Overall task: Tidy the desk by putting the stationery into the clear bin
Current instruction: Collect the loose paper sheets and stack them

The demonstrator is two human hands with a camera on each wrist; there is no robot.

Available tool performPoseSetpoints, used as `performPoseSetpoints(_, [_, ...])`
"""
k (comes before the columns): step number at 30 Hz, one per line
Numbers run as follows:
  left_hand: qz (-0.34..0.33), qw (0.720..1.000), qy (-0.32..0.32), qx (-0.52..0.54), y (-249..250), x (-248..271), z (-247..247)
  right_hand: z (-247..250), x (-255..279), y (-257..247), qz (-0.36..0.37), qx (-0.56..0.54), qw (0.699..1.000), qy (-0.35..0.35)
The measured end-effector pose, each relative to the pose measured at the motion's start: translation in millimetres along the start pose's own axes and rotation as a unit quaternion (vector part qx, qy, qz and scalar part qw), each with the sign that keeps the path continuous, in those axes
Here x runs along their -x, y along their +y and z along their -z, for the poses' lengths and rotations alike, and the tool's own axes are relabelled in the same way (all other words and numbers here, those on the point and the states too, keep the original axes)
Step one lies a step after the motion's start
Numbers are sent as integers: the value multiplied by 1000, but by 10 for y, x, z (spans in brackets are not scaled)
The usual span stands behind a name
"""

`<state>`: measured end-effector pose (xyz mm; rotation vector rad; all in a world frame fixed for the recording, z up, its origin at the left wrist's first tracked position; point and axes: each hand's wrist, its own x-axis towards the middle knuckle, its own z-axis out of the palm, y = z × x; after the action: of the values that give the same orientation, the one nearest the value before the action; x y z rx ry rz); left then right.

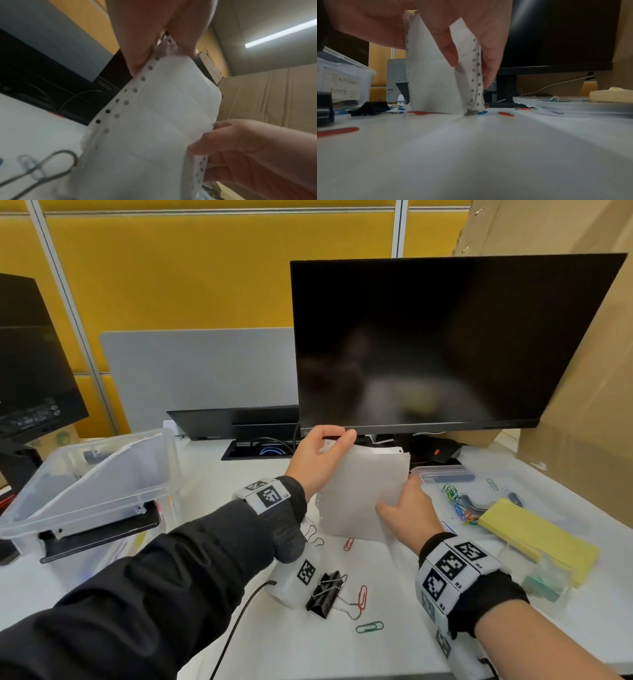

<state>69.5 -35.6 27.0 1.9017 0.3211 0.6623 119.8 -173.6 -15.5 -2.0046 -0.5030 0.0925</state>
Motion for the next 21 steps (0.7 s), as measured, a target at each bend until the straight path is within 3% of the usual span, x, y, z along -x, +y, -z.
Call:
performPoseSetpoints(6, [40,996,-75,21,-51,15,61,-2,0,-21,6,-9,1000,4])
performPoseSetpoints(10, [56,996,-42,46,-25,-26,48,2,12,-55,46,-24,998,21])
performPoseSetpoints(15, [92,988,-47,115,8,-15,49,7,5,-47,41,-30,998,27])
performPoseSetpoints(21, [75,991,7,111,-50,-25,56,4,12,-60,50,-46,997,31])
